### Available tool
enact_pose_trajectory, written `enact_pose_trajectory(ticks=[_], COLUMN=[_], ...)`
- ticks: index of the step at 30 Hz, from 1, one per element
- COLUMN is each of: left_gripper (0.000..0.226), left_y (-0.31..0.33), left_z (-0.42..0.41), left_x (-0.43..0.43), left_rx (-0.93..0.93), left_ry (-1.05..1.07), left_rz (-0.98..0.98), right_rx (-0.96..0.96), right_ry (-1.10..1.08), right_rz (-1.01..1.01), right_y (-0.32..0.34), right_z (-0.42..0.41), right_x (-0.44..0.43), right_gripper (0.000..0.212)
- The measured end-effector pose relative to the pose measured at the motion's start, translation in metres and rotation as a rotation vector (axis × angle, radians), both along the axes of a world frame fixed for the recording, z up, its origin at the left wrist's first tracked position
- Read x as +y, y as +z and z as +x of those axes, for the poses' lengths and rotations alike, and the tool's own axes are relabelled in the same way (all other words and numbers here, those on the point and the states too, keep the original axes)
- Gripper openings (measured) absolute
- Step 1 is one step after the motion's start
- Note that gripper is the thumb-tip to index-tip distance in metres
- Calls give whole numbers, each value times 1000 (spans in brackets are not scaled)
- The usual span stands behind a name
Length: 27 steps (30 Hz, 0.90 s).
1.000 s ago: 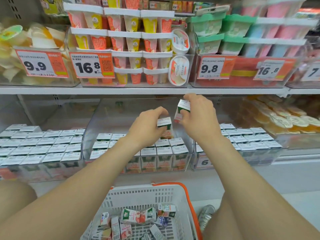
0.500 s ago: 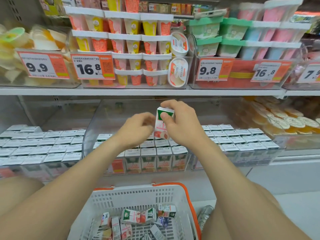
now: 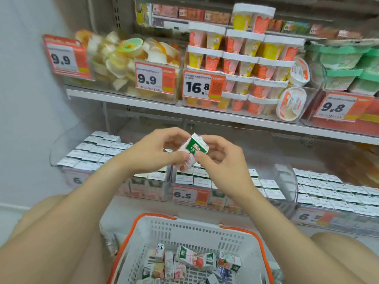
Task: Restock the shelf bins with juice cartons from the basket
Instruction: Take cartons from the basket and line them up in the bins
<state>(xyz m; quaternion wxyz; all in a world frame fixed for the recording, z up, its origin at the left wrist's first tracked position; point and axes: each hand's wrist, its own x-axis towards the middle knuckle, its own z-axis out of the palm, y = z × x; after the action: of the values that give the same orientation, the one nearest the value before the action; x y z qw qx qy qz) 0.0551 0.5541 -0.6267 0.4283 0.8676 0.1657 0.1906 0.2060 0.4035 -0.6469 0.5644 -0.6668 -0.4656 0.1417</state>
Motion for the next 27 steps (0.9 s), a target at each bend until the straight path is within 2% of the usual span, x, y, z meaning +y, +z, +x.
enact_pose_trajectory(ticks=[2,5,7,9,11,14,16,19,23,27], left_gripper=[40,58,61,69,72,61,57,63,65,55], left_y=[-9,-32,-46,-59,-73,-94,-104,-113,-117,-115], left_z=[-20,-49,-64,-75,-86,-99,-102,-101,-100,-94], left_x=[30,72,90,101,108,108,104,102,99,84], left_rx=[143,511,705,787,802,748,688,647,663,595], left_ry=[122,354,466,525,536,524,557,612,666,761], left_rz=[198,434,480,482,488,473,526,636,690,745], right_rx=[-84,-217,-309,-363,-398,-423,-425,-452,-508,-639], right_ry=[-61,-101,-78,-52,-41,-58,-51,59,175,288], right_rz=[22,98,105,65,-3,-80,-186,-391,-574,-725], right_y=[-2,-8,-15,-26,-35,-46,-50,-57,-56,-52], right_z=[-14,-40,-54,-61,-66,-66,-65,-66,-66,-62], right_x=[23,64,96,133,170,215,240,272,295,294], right_gripper=[28,30,31,33,34,35,36,41,18,38])
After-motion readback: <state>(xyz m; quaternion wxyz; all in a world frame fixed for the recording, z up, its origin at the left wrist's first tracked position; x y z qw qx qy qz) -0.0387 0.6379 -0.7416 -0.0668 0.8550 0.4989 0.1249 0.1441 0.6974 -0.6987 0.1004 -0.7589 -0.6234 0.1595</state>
